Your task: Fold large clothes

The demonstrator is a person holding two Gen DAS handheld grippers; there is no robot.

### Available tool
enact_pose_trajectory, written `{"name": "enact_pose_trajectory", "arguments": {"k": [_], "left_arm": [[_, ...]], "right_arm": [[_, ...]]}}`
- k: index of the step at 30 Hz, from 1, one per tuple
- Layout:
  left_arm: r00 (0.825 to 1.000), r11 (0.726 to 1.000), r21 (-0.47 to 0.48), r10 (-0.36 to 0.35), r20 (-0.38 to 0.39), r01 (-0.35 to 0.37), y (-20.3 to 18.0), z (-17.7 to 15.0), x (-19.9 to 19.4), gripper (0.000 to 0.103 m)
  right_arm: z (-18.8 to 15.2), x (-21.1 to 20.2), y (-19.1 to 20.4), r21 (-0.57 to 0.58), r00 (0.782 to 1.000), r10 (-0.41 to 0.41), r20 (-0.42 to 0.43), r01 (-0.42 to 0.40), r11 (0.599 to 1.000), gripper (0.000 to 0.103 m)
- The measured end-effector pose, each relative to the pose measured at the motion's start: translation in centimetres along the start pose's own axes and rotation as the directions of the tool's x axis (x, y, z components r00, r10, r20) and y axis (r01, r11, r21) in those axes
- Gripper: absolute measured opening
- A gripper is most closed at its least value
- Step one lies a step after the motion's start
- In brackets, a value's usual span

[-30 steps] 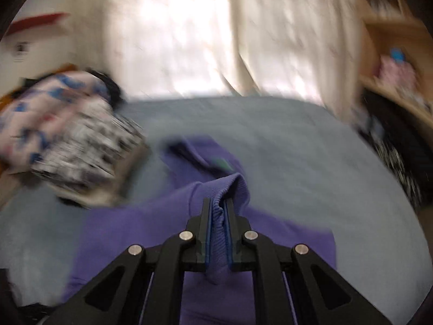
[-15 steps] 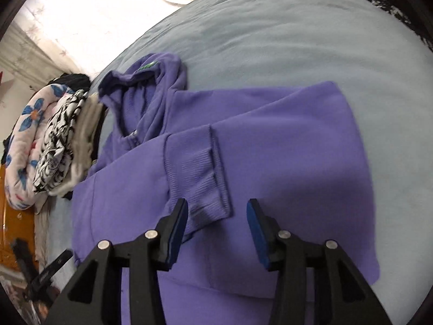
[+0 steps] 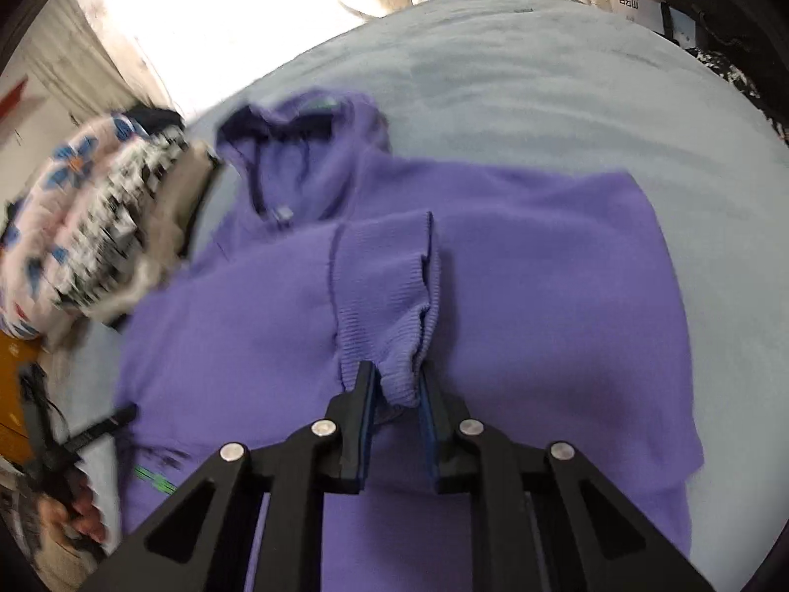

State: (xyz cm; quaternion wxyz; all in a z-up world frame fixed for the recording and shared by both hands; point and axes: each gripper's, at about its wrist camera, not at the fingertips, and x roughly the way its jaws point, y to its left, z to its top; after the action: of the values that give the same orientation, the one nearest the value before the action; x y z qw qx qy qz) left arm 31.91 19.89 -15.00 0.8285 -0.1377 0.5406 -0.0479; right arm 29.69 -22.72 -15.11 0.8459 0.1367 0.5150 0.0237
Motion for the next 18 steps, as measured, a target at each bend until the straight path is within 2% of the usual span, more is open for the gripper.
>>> {"name": "enact_pose_trajectory", "arguments": {"k": [2,4,8,9,10,11,12,15,18], "left_arm": [[1.000,1.000,0.008,0.014,-0.003,-0.014,-0.1,0.1,-0.1,0.023],[0.997,0.997,0.039,0.072,0.013,-0.072,-1.0,0.2,-0.9,0.032],[0.973,0.969,0.132,0.194,0.121,-0.210,-3.5,0.0,-3.7,0.034],[0.968,0.963,0.152,0.200,0.151,-0.222,-4.2,0.1,-4.5,0.037],[0.965,0.960,0.169,0.194,0.179,-0.225,-5.1,0.2,-5.2,0.045],[0.963,0.959,0.179,0.184,0.198,-0.220,-6.0,0.3,-5.7,0.051],[0.962,0.959,0.185,0.175,0.210,-0.215,-6.8,0.5,-6.0,0.062],[0.958,0.953,0.220,0.154,0.244,-0.209,-9.5,1.1,-5.7,0.065],[0.959,0.949,0.235,0.154,0.238,-0.211,-11.6,2.0,-4.3,0.065]], "right_arm": [[-0.5,0.4,-0.5,0.014,1.000,0.008,0.005,-0.008,1.000,0.020],[-0.3,-0.6,-0.7,0.044,1.000,-0.008,0.011,0.007,0.999,0.035],[-0.2,-2.9,1.0,-0.012,0.990,-0.096,0.102,0.098,0.995,0.037],[-0.3,-3.4,1.8,-0.036,0.986,-0.107,0.124,0.112,0.993,0.037],[-0.3,-3.6,2.6,-0.054,0.985,-0.104,0.135,0.112,0.992,0.037],[-0.2,-3.6,3.4,-0.070,0.987,-0.085,0.135,0.095,0.993,0.037],[-0.1,-3.4,4.4,-0.083,0.992,-0.045,0.119,0.055,0.995,0.037],[0.3,-2.2,6.8,-0.094,0.996,0.031,0.089,-0.022,0.995,0.037],[0.6,-1.0,9.6,-0.143,0.994,0.048,0.103,-0.033,0.989,0.037]]}}
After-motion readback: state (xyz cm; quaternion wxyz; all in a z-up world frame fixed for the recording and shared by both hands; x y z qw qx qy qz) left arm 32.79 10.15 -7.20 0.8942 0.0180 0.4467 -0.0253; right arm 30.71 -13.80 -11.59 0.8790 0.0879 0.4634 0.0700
